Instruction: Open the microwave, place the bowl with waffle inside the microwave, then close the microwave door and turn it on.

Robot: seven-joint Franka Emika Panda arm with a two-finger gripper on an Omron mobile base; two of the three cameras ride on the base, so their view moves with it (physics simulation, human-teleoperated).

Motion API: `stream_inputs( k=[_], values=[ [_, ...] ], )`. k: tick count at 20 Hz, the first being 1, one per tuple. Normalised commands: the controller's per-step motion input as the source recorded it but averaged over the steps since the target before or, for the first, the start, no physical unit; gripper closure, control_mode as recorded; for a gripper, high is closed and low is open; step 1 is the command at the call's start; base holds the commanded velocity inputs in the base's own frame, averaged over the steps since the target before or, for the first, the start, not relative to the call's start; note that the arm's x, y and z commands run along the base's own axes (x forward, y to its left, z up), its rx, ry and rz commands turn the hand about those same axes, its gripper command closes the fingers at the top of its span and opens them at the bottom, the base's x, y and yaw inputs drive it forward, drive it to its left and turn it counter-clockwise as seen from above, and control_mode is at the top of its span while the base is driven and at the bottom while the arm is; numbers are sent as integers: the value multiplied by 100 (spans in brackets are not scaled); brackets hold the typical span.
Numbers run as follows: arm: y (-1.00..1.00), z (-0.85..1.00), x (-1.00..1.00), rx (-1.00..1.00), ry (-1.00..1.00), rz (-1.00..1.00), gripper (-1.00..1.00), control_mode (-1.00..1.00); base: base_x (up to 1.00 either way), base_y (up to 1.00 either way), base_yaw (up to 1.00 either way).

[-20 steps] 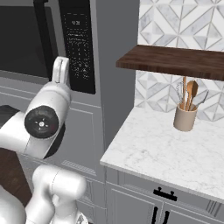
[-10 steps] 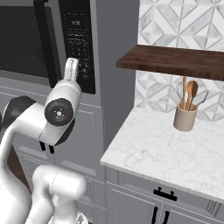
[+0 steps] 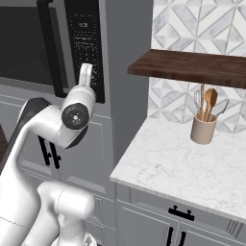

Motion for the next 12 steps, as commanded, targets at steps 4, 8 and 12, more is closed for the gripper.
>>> stream_inputs(
  k=[4,8,12],
  values=[
    [0,-2,52,0,0,0,100,-100,0,0,0],
    [1,-8,54,0,0,0,100,-100,0,0,0],
    [2,-21,58,-2,0,0,100,-100,0,0,0]
  ],
)
